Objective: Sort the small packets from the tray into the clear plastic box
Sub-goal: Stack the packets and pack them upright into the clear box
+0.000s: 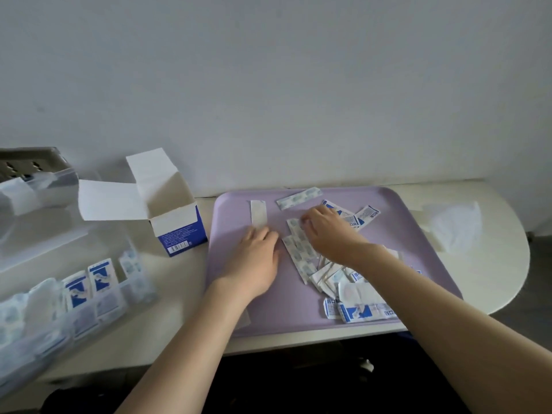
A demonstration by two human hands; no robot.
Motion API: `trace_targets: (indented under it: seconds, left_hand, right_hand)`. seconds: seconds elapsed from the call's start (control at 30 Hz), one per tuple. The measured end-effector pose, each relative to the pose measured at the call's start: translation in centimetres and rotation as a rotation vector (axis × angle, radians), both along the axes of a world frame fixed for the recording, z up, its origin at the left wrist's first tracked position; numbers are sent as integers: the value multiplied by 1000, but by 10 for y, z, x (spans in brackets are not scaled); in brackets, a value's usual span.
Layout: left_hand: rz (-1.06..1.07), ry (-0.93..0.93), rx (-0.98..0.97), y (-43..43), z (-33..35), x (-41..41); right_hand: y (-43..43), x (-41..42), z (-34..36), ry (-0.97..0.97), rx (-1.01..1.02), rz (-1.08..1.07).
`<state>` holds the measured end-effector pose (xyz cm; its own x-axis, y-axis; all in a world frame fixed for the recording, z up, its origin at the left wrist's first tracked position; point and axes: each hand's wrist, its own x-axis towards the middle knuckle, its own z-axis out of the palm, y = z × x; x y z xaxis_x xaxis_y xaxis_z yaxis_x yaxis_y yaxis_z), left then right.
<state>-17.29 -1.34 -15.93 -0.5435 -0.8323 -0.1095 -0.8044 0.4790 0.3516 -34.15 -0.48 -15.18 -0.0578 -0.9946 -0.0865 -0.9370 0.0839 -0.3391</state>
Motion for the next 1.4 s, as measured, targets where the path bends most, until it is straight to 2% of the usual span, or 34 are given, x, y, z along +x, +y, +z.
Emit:
trace_targets:
  seconds: [0.1, 0.2, 0.3, 0.47, 0.7, 0.87, 1.17, 1.27, 1.33, 1.4]
  left_hand:
    - [3, 86, 76, 6, 7, -2]
    - [26, 130, 31, 3, 14, -1]
    - [117, 60, -52, -8, 14, 1]
    - [313, -146, -38, -32, 15, -8]
    - [400, -75, 16, -44, 13, -32]
    - [301, -62, 12, -41, 13, -37]
    - [-7, 16, 11, -8, 13, -14]
    - [-60, 60, 59, 4, 15, -4]
    - [-83, 80, 80, 10, 17, 0]
    - [-63, 62, 56, 15, 16, 4]
  right_hand:
    - [-5, 8, 6, 1, -61, 52]
    - [-21, 4, 13, 56, -130, 76]
    - [-36, -2, 15, 143, -64, 122]
    - [-53, -3, 15, 278, -6, 118]
    - [-59, 4, 14, 376, -48, 110]
    - [-44, 5, 10, 225, 32, 113]
    - [11, 7, 13, 184, 17, 307]
    - [24, 4, 17, 76, 72, 344]
    - [29, -1, 22, 1, 61, 290]
    - [29, -10, 26, 10, -34, 132]
